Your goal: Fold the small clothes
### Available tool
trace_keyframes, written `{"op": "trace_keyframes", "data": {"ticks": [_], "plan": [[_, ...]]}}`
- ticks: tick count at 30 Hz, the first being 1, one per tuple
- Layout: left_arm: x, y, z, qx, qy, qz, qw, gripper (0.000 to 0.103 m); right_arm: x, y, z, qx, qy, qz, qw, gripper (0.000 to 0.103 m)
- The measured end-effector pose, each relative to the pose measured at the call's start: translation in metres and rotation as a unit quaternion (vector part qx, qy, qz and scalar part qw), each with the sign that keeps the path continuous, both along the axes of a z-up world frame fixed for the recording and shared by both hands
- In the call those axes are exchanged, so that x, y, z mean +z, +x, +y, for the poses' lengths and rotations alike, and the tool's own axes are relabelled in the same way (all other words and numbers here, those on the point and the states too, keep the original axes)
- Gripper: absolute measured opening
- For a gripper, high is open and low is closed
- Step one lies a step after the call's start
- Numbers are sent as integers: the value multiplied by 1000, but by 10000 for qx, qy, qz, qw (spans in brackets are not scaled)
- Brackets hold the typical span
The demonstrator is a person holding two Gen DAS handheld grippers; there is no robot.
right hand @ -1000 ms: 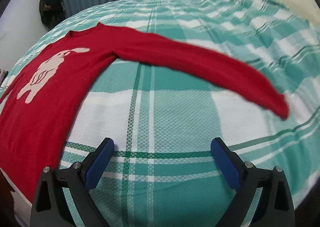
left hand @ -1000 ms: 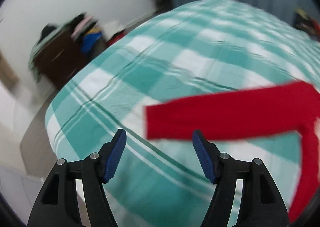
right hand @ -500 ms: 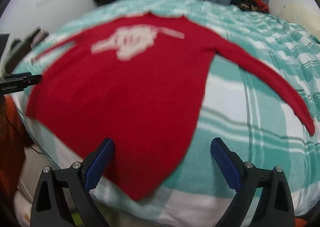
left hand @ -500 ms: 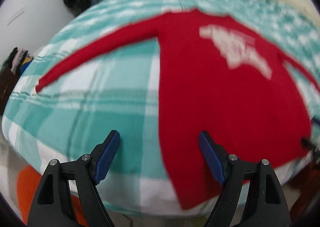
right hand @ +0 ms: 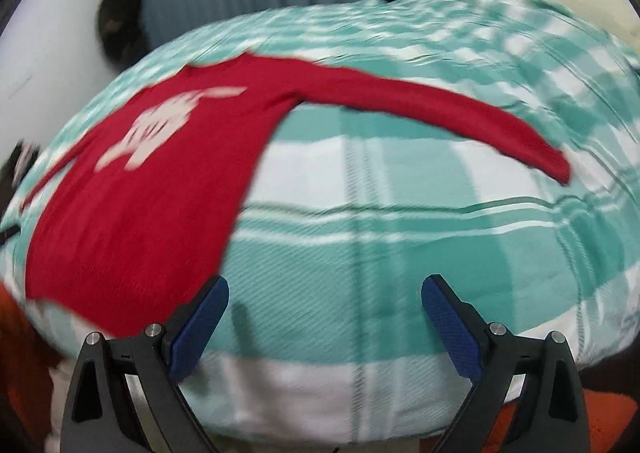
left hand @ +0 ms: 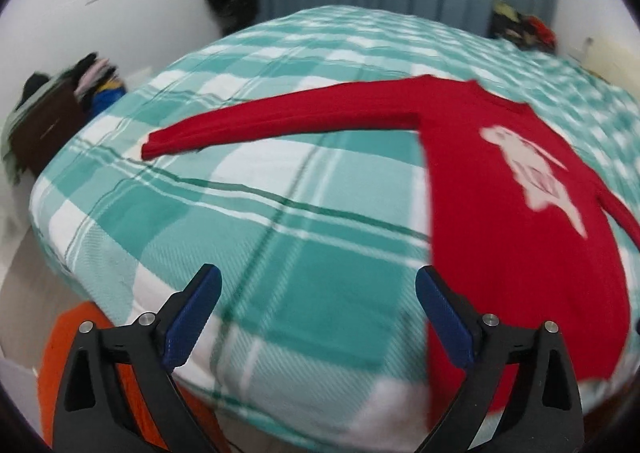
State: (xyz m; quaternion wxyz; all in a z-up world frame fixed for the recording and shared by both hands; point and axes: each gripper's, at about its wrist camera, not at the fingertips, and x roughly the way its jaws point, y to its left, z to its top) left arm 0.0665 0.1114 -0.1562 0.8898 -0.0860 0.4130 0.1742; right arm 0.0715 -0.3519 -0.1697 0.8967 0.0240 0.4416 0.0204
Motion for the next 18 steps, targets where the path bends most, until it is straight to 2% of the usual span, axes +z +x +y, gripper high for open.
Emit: {"op": "trace_keyframes", "data": {"ticks": [3, 5, 7, 13, 18], "plan": [[-13, 12, 15, 228, -87, 109, 9996, 98, -4, 12, -15, -409, 21, -29, 9992, 98], [-31, 17, 20, 233, -76, 319, 9992, 101, -18, 25, -21, -553, 39, 194, 9983, 103], [-41, 14, 20, 187, -51, 289, 9994, 102, -32, 30, -22, -566, 105, 322, 9978, 103], [-42, 14, 24, 146, -227, 355, 9990, 102, -34, 26, -22, -578, 91, 186, 9981, 103], [-41, 14, 22, 126, -215, 378, 9990, 102, -38, 28, -23, -586, 83, 183, 9981, 103]]}}
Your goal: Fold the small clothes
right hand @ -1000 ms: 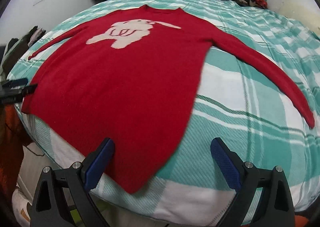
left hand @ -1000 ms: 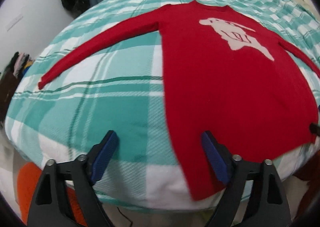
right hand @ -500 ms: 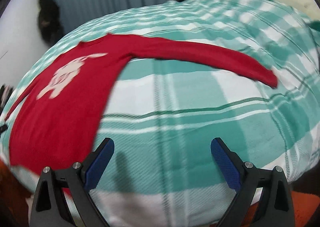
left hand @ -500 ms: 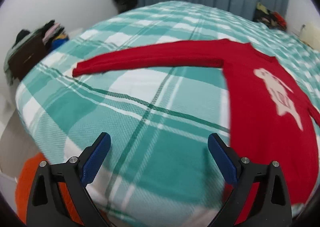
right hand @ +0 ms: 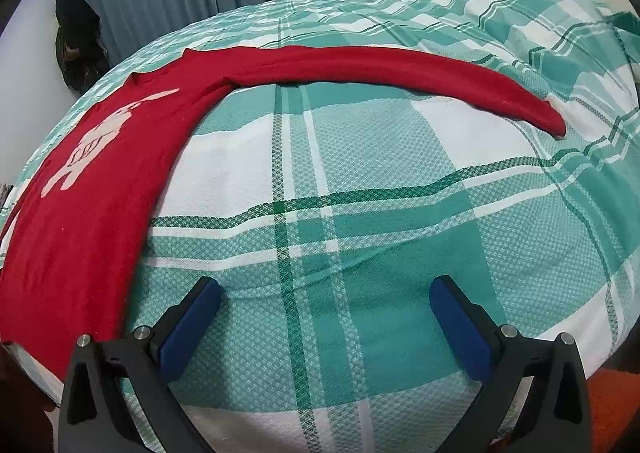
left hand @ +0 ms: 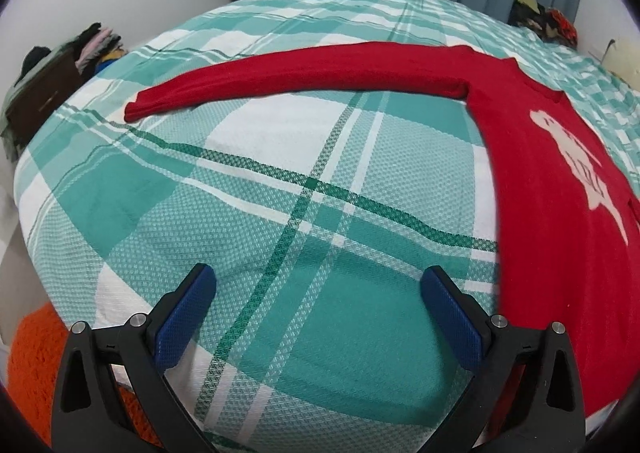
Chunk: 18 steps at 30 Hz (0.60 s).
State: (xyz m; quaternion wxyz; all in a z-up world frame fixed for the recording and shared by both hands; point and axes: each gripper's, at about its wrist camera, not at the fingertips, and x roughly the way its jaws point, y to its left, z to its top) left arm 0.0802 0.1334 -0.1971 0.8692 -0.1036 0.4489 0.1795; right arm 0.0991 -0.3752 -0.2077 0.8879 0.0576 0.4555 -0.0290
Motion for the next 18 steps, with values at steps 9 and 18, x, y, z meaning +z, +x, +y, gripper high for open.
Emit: {"op": "trace_keyframes", "data": {"ticks": [9, 18], "plan": [[-1, 1, -1, -102, 59, 74, 9999, 102, -2, -1, 4, -12, -87, -2, 10000, 103], [-1, 0, -4, -121, 177, 93, 9997, 102, -2, -1, 4, -20, -76, 12, 10000, 103]]}}
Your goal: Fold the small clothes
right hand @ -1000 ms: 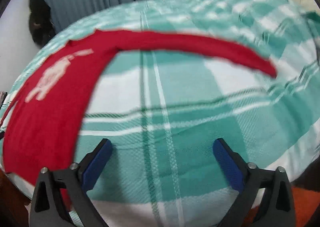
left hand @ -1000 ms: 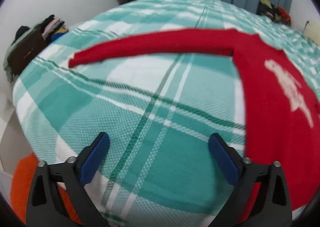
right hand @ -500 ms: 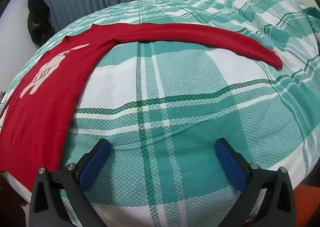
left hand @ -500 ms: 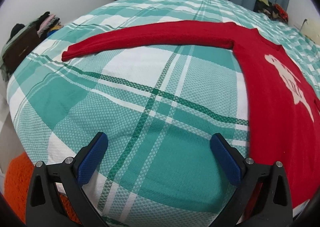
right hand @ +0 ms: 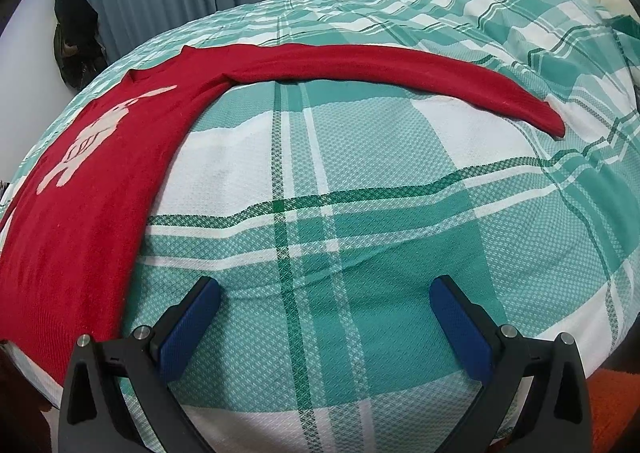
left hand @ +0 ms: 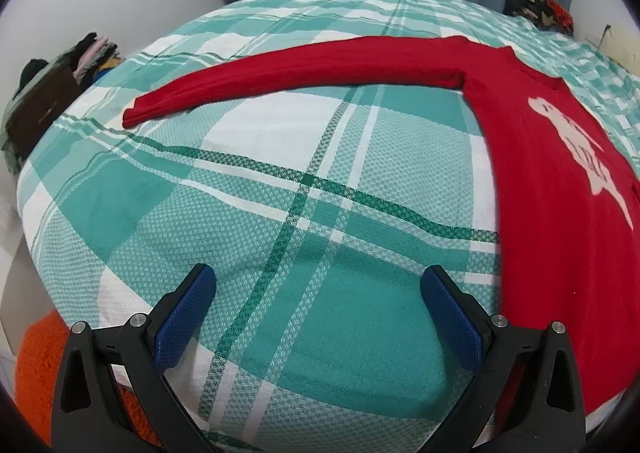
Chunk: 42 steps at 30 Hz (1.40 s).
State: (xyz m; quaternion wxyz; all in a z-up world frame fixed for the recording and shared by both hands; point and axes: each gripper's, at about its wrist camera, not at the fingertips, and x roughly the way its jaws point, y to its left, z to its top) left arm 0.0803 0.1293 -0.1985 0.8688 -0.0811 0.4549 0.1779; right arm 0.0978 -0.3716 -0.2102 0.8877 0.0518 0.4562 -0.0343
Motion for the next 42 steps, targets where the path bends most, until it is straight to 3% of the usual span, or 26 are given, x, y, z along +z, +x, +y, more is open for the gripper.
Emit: {"op": "trace_keyframes", "data": {"ticks": [42], "plan": [[0, 0, -1, 2, 93, -4, 10000, 102, 1, 0, -1, -1, 1, -12, 10000, 103]]}}
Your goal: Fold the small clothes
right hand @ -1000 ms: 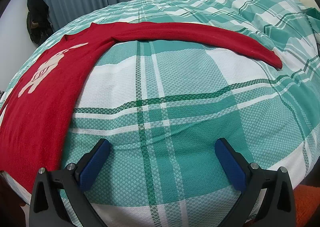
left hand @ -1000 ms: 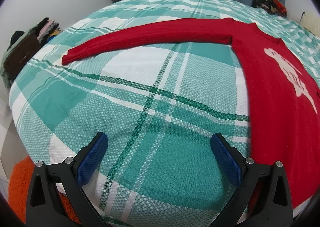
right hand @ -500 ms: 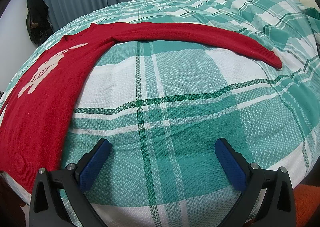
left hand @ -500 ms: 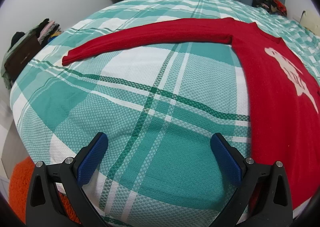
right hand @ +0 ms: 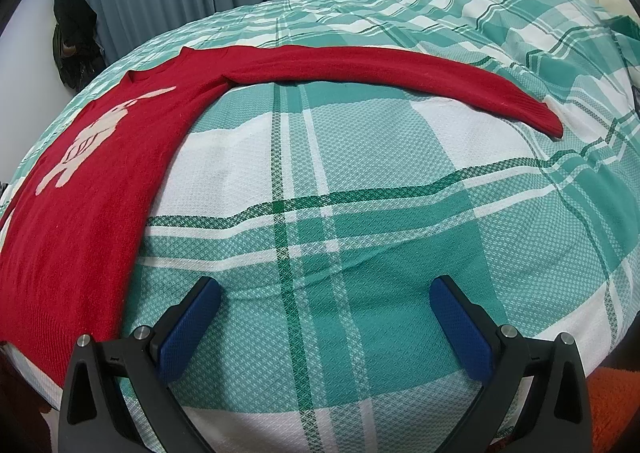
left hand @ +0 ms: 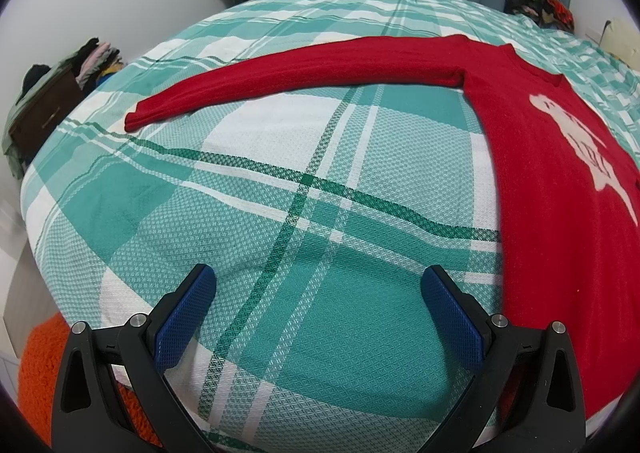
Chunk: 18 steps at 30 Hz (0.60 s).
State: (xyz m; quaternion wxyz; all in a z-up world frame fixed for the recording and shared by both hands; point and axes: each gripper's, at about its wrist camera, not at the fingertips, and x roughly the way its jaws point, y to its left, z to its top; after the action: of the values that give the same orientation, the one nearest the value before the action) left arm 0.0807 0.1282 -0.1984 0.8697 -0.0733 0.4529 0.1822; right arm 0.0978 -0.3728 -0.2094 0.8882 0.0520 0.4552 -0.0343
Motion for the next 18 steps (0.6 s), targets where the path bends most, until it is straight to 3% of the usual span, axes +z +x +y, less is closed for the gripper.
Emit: {"op": "trace_keyframes", "data": {"ticks": [8, 11, 13, 15, 18], "plan": [[0, 0, 0, -3, -4, 2, 10000, 102, 1, 0, -1, -26, 26, -15, 10000, 103], [0, 1, 1, -13, -15, 16, 10000, 102, 11, 5, -7, 12, 220, 178, 9996, 103], [0, 2, 1, -16, -17, 25, 10000, 102, 27, 11, -26, 39, 809, 190, 9965, 103], [-1, 2, 1, -8, -5, 28, 10000, 102, 42, 18, -55, -32, 1481, -72, 9889, 103], [-2, 3, 0, 15, 37, 34, 10000, 102, 62, 37, -124, -797, 2315, -539, 9681, 103]]}}
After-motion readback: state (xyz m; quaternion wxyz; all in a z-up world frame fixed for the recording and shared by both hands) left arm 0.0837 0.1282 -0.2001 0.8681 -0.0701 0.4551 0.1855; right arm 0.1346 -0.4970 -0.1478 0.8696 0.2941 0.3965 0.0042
